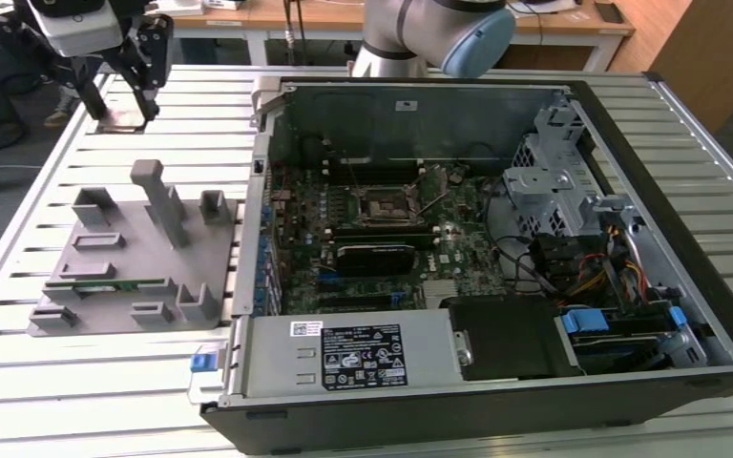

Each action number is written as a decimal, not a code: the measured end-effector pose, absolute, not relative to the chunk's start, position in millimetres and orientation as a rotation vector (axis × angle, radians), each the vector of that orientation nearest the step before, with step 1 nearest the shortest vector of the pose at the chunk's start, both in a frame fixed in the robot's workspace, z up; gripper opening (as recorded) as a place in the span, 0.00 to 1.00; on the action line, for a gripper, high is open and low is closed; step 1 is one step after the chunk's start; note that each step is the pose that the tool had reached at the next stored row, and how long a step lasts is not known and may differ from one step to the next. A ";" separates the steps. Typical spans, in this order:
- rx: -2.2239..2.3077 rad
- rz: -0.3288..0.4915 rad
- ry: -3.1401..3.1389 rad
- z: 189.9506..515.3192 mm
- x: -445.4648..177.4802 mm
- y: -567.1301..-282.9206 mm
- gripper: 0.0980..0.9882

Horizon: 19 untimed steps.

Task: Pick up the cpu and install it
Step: 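Pick up the cpu and move it towards the insertion slot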

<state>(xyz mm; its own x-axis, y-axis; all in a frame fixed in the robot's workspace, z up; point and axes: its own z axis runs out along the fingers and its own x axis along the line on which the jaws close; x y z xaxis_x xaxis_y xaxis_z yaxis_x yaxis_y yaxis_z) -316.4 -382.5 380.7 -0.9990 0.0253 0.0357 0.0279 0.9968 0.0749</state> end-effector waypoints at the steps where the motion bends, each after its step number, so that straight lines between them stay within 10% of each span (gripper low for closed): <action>1: -0.041 -0.119 -3.104 380.7 -313.6 -382.5 0.48; 19: -0.041 -0.125 -3.104 379.4 -282.4 -382.5 0.48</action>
<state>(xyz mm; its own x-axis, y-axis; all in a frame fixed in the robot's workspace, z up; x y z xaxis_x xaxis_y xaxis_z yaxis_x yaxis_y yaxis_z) -282.4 -382.5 379.4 -0.9991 0.0251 0.0356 0.0279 0.9964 0.0802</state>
